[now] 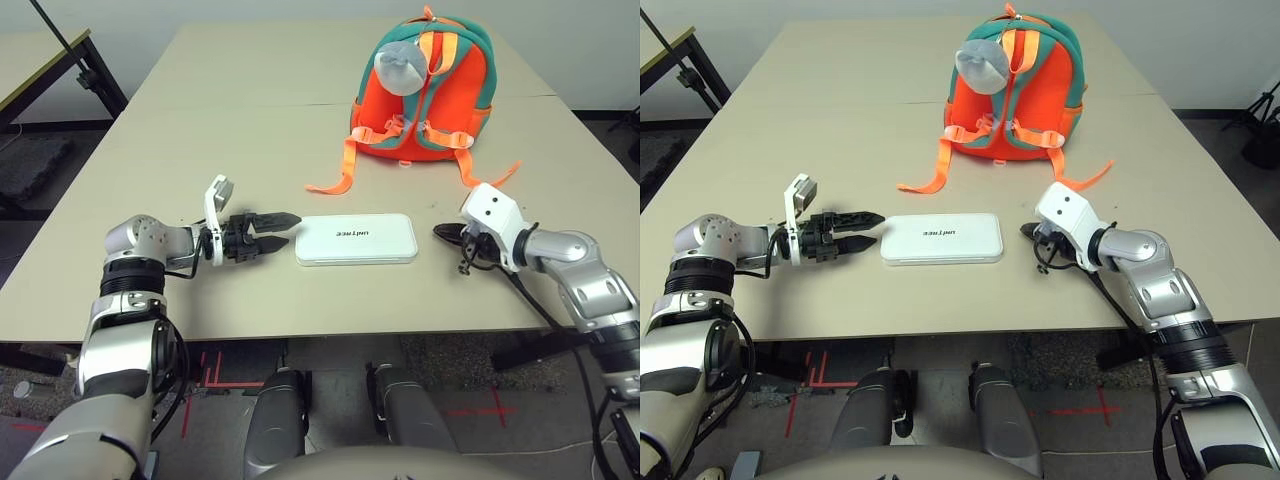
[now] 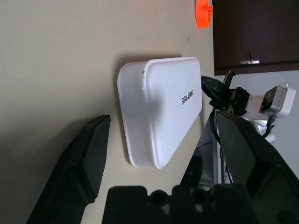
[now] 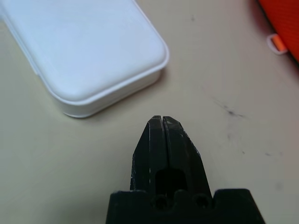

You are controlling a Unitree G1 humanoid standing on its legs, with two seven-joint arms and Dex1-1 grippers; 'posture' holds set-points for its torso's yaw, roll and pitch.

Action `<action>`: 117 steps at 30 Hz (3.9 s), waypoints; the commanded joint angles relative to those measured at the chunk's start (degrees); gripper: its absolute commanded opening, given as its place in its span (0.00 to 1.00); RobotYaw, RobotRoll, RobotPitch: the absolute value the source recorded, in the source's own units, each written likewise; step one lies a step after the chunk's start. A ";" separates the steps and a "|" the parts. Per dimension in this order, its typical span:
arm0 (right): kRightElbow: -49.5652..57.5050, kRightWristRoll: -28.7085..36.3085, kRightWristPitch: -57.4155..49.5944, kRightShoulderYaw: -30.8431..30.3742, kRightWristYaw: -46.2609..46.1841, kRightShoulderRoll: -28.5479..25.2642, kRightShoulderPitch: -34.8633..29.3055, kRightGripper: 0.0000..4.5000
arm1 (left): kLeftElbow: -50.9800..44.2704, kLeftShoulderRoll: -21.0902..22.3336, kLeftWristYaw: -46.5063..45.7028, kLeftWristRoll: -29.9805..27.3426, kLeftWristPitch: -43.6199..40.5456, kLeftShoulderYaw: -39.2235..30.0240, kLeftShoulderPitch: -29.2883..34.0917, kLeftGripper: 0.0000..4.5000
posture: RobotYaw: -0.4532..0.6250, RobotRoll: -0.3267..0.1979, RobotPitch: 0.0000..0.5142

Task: Put the pencil case into the backpack and zip it.

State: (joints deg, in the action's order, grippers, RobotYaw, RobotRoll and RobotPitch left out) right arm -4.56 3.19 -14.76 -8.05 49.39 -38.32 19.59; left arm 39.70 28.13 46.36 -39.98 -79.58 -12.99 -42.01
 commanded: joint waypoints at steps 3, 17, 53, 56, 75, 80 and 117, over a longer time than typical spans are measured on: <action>1.25 -0.63 -0.99 -2.08 1.05 1.05 -0.58 0.01 | 1.76 -0.50 0.83 1.70 -0.17 1.99 0.26 1.00 | 0.26 0.62 0.21; 1.91 -1.72 -1.81 -5.24 1.83 5.72 1.82 0.01 | 0.90 -0.81 1.94 1.96 -1.27 2.61 1.34 1.00 | 0.27 0.62 0.22; 1.57 -3.50 -1.29 -7.28 -1.34 12.54 5.90 0.00 | -0.69 -1.04 3.15 2.98 1.38 2.77 2.38 0.40 | 0.28 0.62 0.21; 1.26 -3.74 -1.03 -7.17 -1.48 12.34 5.81 0.00 | -0.96 -1.18 3.11 2.88 2.33 1.98 2.24 0.30 | 0.28 0.62 0.21; -2.15 3.68 -8.86 3.23 -5.19 12.55 9.17 1.00 | -14.31 -1.01 0.35 -7.46 5.29 -13.91 -5.09 0.30 | 0.29 0.62 0.21; -3.67 11.70 -14.18 16.01 -14.13 16.70 12.88 1.00 | -20.00 -0.70 -1.76 -13.30 5.34 -19.51 -7.50 0.30 | 0.29 0.62 0.21; -57.89 8.61 18.47 20.75 -32.70 27.55 43.38 1.00 | -18.42 -2.32 -17.07 -14.18 37.14 -22.65 -16.80 0.30 | 0.32 0.62 0.19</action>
State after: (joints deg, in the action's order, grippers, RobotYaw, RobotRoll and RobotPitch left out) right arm -60.15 12.27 1.40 12.06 17.46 -10.91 62.04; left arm 23.26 25.79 29.43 -52.85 -43.33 -35.53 -59.19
